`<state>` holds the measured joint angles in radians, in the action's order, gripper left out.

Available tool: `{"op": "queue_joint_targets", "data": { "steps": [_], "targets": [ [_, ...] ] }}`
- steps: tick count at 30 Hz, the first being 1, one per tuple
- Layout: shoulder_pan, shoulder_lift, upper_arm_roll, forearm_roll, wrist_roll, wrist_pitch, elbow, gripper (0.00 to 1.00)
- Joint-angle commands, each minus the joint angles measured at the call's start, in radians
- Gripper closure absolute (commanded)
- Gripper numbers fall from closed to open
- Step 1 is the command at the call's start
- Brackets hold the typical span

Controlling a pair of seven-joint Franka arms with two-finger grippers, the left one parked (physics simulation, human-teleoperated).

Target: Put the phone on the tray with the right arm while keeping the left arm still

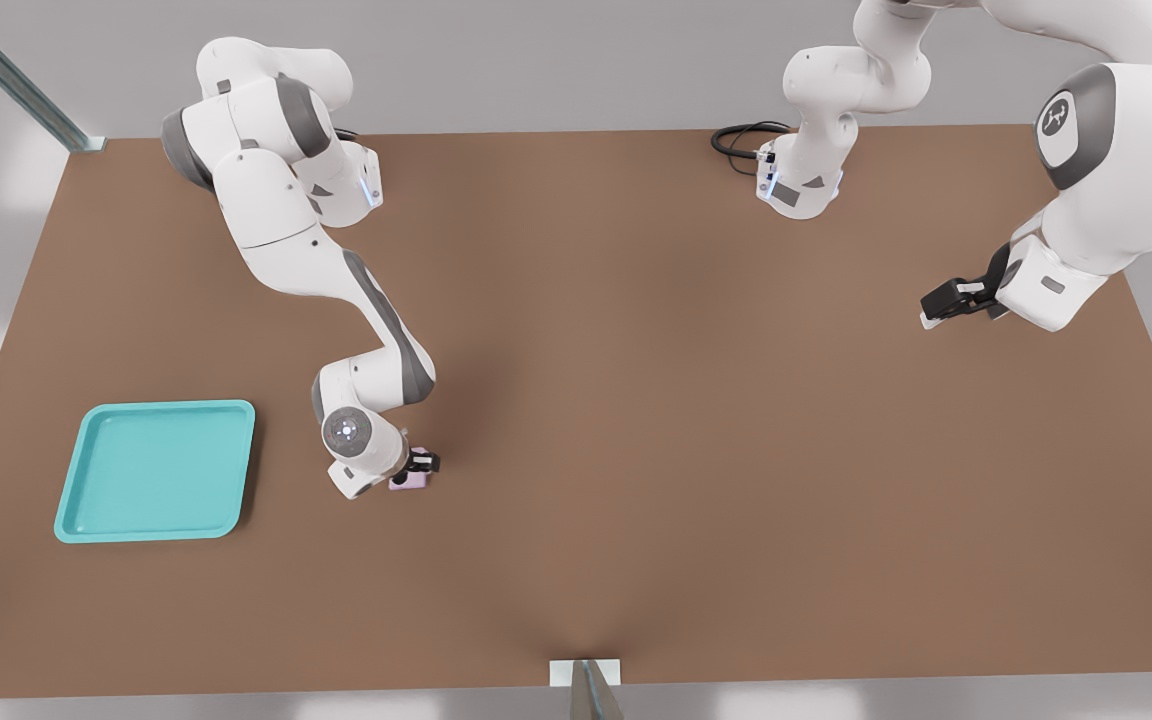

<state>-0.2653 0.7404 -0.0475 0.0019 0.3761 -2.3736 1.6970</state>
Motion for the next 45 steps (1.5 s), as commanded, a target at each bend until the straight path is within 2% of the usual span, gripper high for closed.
{"op": "queue_joint_targets", "data": {
  "steps": [1, 4, 10, 19, 24, 32, 35, 43, 44, 45],
  "targets": [
    [0.0, -0.001, 0.0, 0.001, -0.011, -0.004, 0.0, 0.14],
    [0.001, -0.001, 0.0, 0.001, -0.014, -0.003, 0.0, 0.21],
    [0.003, -0.009, 0.0, 0.001, -0.025, 0.007, 0.0, 0.27],
    [0.012, -0.058, 0.011, 0.003, -0.048, 0.06, -0.04, 0.27],
    [0.1, -0.098, 0.012, 0.003, -0.132, 0.106, -0.054, 0.27],
    [0.365, -0.145, 0.001, 0.006, -0.56, 0.135, 0.001, 0.27],
    [0.469, -0.145, -0.028, 0.009, -0.707, 0.135, 0.006, 0.27],
    [0.658, -0.107, -0.029, 0.01, -1.023, 0.129, 0.001, 0.27],
    [0.663, -0.105, -0.029, 0.01, -1.027, 0.129, 0.001, 0.26],
    [0.663, -0.105, -0.029, 0.01, -1.019, 0.131, 0.0, 0.0]
  ]
}}
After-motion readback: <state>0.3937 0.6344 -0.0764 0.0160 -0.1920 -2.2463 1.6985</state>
